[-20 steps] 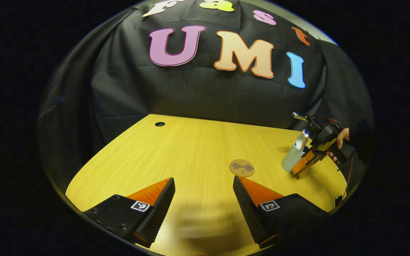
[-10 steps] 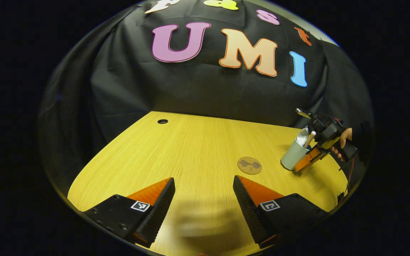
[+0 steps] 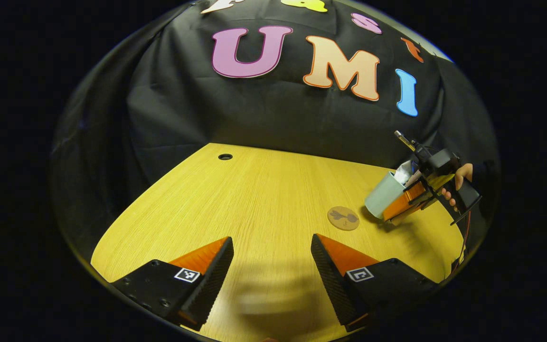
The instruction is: Put the toothbrush and toothpaste on the desktop into the cup, then pick up the cup and place it on the coaster on the desktop.
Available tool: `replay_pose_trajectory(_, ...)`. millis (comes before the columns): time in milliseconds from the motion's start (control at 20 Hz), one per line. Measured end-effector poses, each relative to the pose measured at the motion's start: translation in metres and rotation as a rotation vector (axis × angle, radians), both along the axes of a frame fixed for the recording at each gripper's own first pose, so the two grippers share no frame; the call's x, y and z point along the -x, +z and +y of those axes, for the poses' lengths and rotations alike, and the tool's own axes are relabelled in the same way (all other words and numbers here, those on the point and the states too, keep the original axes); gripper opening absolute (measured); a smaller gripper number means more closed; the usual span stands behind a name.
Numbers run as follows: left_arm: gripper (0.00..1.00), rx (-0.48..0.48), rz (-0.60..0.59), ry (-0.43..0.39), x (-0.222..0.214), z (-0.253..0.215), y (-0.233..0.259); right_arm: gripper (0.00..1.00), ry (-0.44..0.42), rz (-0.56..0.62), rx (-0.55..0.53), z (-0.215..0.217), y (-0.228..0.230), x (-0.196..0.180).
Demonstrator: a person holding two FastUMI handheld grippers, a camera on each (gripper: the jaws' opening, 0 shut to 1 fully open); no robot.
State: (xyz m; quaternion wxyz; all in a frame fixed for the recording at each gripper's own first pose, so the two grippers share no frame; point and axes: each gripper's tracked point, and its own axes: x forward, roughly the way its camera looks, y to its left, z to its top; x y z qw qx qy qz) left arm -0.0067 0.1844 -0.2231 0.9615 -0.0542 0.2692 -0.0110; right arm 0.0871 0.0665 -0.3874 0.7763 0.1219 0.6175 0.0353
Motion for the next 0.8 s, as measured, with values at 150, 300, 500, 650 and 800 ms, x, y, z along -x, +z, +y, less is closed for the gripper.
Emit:
replay_pose_trajectory(150,0.95,-0.001,0.01,-0.002,-0.004,0.002,-0.004,0.36,0.008,0.002,-0.015,0.016,-0.002,-0.001)
replay_pose_trajectory(300,0.95,0.004,0.016,-0.003,-0.009,0.005,-0.007,0.36,0.026,0.02,-0.024,0.028,-0.009,0.001)
replay_pose_trajectory(500,0.95,0.01,0.026,-0.01,-0.012,0.007,-0.011,0.36,0.049,0.025,-0.029,0.028,-0.005,-0.008)
replay_pose_trajectory(650,0.95,0.01,0.027,-0.011,-0.012,0.008,-0.011,0.36,0.045,0.029,-0.02,0.019,-0.007,-0.011)
replay_pose_trajectory(800,0.95,0.014,0.025,-0.005,-0.012,0.01,-0.01,0.36,0.038,0.049,0.019,0.035,-0.002,-0.005)
